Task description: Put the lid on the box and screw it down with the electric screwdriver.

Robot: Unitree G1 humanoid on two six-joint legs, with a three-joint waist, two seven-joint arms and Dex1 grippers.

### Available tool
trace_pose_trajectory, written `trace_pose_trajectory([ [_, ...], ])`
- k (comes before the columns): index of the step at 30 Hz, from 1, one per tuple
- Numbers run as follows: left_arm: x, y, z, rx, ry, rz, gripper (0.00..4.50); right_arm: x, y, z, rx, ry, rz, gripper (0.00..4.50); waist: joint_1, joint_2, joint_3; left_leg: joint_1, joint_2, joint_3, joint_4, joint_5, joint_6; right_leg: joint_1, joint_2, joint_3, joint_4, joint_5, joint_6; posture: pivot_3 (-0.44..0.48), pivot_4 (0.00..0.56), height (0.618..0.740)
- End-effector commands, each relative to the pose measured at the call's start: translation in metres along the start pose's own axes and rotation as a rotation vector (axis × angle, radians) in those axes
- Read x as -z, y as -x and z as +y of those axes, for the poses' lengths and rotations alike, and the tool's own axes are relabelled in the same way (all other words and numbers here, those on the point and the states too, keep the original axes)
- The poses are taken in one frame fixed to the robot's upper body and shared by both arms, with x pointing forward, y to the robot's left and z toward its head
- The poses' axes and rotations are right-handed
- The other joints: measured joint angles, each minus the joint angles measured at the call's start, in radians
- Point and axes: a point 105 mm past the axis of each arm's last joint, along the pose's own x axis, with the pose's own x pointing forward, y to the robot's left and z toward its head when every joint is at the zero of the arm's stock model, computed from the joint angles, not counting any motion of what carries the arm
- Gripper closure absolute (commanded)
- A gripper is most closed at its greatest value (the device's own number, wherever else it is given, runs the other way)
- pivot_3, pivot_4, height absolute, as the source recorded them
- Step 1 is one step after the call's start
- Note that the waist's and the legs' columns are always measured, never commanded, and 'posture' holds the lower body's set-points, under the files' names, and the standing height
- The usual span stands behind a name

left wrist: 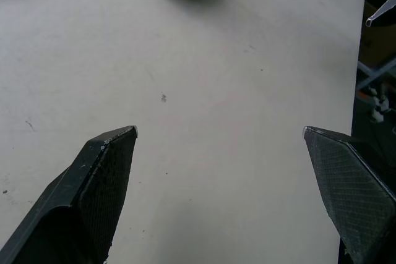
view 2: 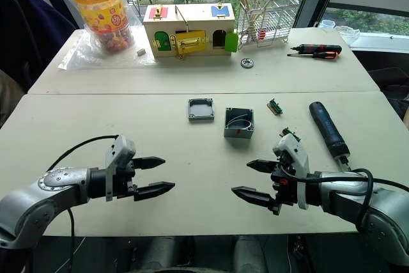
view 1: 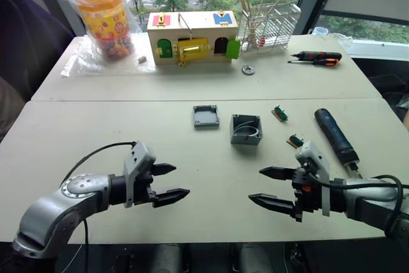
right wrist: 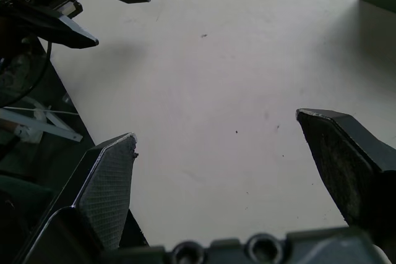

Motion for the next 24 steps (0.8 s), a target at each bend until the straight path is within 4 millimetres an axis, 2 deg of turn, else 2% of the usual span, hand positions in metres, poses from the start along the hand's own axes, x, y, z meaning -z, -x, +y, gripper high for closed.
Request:
trace_pose_trajectory([
  [1,-0.004,-0.002,-0.002,0.019,-0.021,-0.019,0.07,-0.003,-0.001,0.004,-0.009,0.018,-0.026,0.00,0.000,0.000,0.000,0.000,0.000,0.000,0.000,0.000,0.000,0.000,0.000,0.000,0.000,0.000,0.000,0.000,0.150,0.708],
  [17,-0.010,0.002,-0.001,0.065,-0.014,-0.021,0.07,-0.001,-0.003,0.013,-0.037,-0.013,-0.035,0.00,0.000,0.000,0.000,0.000,0.000,0.000,0.000,0.000,0.000,0.000,0.000,0.000,0.000,0.000,0.000,0.000,0.150,0.708],
  [21,-0.012,0.006,0.014,0.008,-0.097,0.044,0.07,0.002,-0.007,0.023,-0.066,-0.042,-0.023,0.00,0.002,0.000,0.000,0.000,0.000,0.000,0.000,0.000,0.000,0.000,0.000,0.000,0.000,0.000,0.000,0.000,0.150,0.708],
  [24,-0.035,0.010,0.030,0.008,-0.178,0.063,0.07,-0.001,-0.006,0.023,-0.053,-0.038,-0.027,0.00,0.007,0.000,0.000,0.000,0.000,0.000,0.000,0.000,0.000,0.000,0.000,0.000,0.000,0.000,0.000,0.000,0.150,0.708],
])
